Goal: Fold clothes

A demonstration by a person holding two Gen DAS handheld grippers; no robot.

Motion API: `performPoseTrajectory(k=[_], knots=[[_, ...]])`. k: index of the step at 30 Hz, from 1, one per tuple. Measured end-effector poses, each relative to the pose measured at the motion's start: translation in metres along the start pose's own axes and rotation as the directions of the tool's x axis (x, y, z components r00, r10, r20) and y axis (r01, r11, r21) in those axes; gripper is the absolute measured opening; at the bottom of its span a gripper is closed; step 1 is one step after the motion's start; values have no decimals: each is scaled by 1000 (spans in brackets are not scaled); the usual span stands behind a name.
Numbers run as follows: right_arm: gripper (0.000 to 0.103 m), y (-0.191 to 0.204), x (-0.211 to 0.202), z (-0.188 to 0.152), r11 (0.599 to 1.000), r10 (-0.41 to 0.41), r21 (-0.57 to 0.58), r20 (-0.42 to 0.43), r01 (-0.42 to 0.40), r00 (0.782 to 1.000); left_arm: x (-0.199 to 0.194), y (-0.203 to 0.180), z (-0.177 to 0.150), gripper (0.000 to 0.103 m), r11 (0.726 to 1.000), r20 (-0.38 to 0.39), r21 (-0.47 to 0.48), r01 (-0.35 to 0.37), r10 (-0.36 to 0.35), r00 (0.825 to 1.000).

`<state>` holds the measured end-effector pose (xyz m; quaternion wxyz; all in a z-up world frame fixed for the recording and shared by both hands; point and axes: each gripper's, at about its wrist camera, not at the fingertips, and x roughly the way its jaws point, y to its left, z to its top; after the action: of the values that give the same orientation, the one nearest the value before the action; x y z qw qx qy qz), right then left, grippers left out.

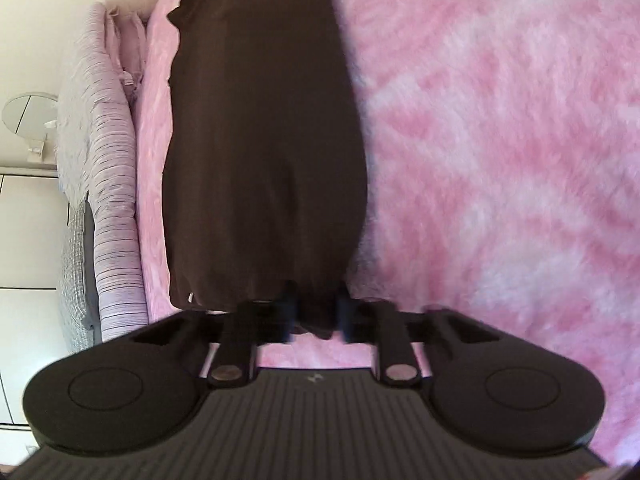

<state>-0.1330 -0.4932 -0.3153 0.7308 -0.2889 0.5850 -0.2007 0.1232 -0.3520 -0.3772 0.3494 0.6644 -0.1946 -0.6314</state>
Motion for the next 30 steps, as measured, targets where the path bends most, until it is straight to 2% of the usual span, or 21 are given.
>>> performPoseTrajectory(k=[2, 4, 7, 9, 15, 19, 26, 30], knots=[[66, 16, 10, -6, 989, -96, -113, 9, 96, 995, -3, 5, -1, 10, 998, 13, -55, 8, -7, 1000], [66, 19, 23, -17, 974, -165, -156, 25, 167, 986, -7, 7, -1, 10, 995, 22, -98, 12, -10, 1000], [64, 10, 36, -26, 979, -162, -117, 28, 164, 986, -19, 6, -3, 9, 991, 23, -130, 17, -14, 1000], [11, 3, 36, -32, 984, -144, -103, 29, 146, 989, -25, 4, -5, 7, 990, 22, -137, 24, -21, 1000], [3, -12, 14, -51, 994, -83, -73, 45, 86, 996, -42, 12, 5, 5, 989, 17, -143, 37, -35, 999], [2, -11, -10, -74, 997, -44, -59, 44, 46, 998, -72, 10, 24, 5, 985, 17, -161, 61, -60, 998], [2, 28, -76, -118, 998, 52, -24, 35, -51, 998, -145, -34, 67, 5, 959, 8, -228, 167, -169, 986], [2, 48, -108, -134, 995, 101, 6, 26, -101, 995, -189, -64, 93, 5, 931, 28, -258, 259, -260, 965]])
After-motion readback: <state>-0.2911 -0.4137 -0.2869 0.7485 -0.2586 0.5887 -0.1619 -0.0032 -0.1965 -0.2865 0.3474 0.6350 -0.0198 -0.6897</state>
